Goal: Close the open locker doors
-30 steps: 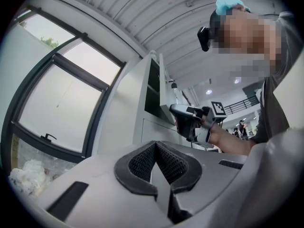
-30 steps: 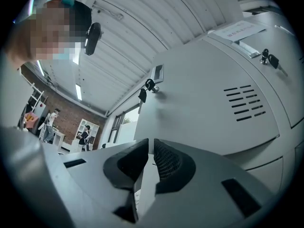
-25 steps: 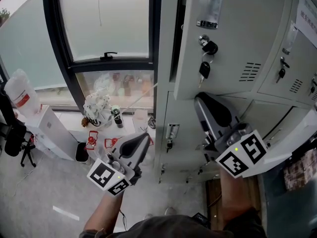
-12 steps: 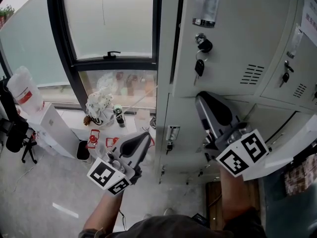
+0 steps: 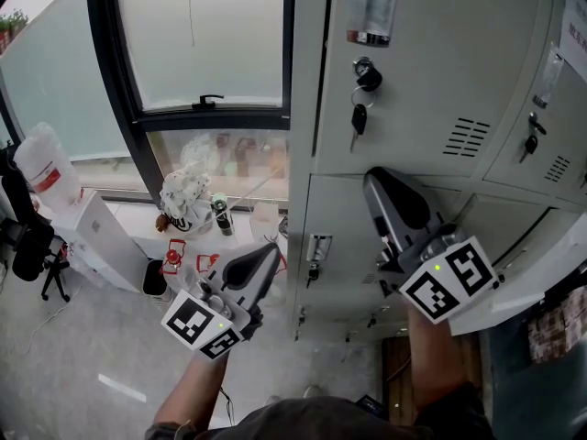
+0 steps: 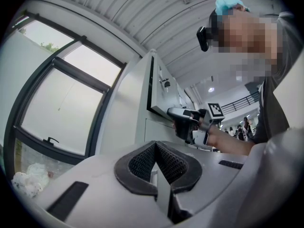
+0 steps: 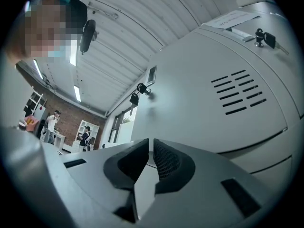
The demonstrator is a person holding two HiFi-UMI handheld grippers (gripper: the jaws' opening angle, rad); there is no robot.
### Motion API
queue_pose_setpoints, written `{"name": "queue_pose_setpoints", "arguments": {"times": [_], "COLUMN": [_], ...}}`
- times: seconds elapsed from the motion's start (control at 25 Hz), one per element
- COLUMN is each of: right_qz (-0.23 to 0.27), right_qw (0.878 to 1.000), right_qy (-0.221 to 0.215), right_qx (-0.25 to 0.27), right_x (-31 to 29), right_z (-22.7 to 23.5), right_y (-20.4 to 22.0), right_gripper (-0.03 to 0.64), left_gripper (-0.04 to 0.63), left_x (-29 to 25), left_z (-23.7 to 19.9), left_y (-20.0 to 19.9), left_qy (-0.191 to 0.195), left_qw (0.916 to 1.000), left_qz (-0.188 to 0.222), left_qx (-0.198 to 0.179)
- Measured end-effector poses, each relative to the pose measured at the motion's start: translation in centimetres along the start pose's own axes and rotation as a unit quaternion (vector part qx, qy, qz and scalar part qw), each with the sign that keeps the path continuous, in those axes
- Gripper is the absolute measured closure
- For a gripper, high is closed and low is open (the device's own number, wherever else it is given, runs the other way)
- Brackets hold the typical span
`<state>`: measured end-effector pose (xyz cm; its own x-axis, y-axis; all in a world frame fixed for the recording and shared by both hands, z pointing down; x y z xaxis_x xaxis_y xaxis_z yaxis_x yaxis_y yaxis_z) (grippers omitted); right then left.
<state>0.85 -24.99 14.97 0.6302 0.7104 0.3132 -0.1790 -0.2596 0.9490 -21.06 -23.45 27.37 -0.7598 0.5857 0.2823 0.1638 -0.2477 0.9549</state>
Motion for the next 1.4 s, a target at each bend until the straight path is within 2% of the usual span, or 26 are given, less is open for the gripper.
{"name": "queue_pose_setpoints", "arguments": {"times": [0.76,1.4], "right_qz": [-0.002,-0.002], "right_qw": [1.000,1.000], "right_qy": [0.019,0.014], "right_qx": [-0.011,-0.015], "right_x": [0.1,0.1], "right_z": [2.5,2.9], "right_y": [0.5,0.6], "right_gripper": [0.580,0.583], "left_gripper": [0.586,0.586], "left_x": [-1.0,-1.4], "left_z": [-0.2,0.1], "left_y": [0.9,1.0], "left_qy": [-0.009,-0.013], "left_qw": [0.9999,0.9999], "left_qz": [-0.004,-0.005], "left_qx": [0.005,0.004]}}
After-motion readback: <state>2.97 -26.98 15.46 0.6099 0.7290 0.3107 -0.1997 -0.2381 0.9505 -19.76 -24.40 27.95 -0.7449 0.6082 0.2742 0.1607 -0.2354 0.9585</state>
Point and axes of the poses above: the fingertips, and each gripper's own axes: x backward along the fingers, z to its right, y out of its underside, the point moved 7 cm from there along x, backward along the fingers, and after that the axes turned 6 degrees about -x, right-handed, at the moved point
